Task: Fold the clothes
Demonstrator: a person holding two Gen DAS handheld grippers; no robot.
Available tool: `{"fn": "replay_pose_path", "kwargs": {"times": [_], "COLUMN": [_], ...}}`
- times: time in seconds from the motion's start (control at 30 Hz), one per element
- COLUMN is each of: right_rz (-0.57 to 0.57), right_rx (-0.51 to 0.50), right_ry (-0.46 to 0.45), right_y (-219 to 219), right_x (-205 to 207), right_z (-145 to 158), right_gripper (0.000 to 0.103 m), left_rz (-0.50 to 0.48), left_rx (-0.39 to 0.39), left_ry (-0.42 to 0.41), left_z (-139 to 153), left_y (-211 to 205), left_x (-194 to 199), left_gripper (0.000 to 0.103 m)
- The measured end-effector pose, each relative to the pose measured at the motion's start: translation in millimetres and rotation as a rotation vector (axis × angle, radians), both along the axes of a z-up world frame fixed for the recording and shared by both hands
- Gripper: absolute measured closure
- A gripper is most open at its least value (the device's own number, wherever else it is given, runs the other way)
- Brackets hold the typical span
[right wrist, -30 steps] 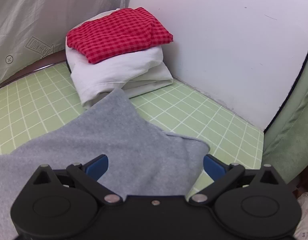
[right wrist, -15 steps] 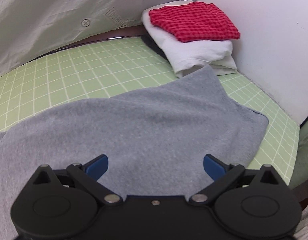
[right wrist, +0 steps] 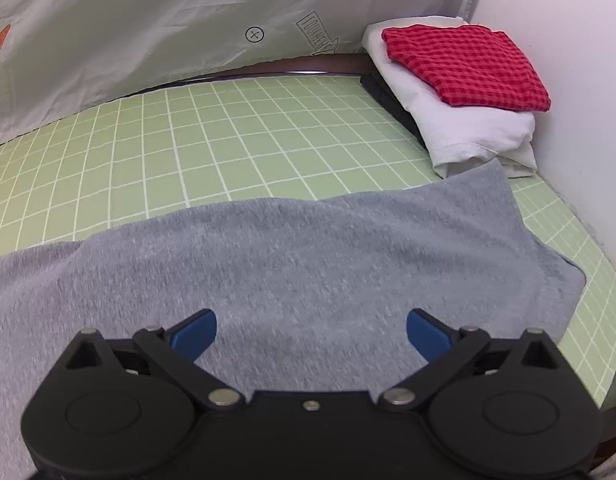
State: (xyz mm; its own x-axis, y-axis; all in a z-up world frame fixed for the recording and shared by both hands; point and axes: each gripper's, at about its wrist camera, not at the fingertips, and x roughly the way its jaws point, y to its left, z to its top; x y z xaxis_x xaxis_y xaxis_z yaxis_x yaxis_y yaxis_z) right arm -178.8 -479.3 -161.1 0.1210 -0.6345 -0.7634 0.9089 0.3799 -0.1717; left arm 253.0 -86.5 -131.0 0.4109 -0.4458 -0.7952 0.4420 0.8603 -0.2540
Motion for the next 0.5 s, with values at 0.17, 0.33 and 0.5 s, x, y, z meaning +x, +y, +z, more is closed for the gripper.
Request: {"fn": "replay_pose_path", "kwargs": {"times": [0.17, 0.33, 0.5], "right_rz": [-0.007, -0.01, 0.021], "right_rx": [0.011, 0.023, 0.02], "right_ry": [0.003, 0.007, 0.018], "right_y": [1, 1, 3], "right_x": [-2, -2, 1], "right_z": [-2, -6, -10], "right_gripper": [0.001, 0.001, 0.001], "left_rz": [-0.012, -0.003, 0.039], "left_rx": [0.031, 0.045, -0.106], "left_ry": [-0.022, -0.062, -0.04], "left_z": [0, 4, 22], "left_y": [-8, -8, 14], "left_x": [-4, -10, -15], "left_gripper": [0.021, 0.064, 0.093]}}
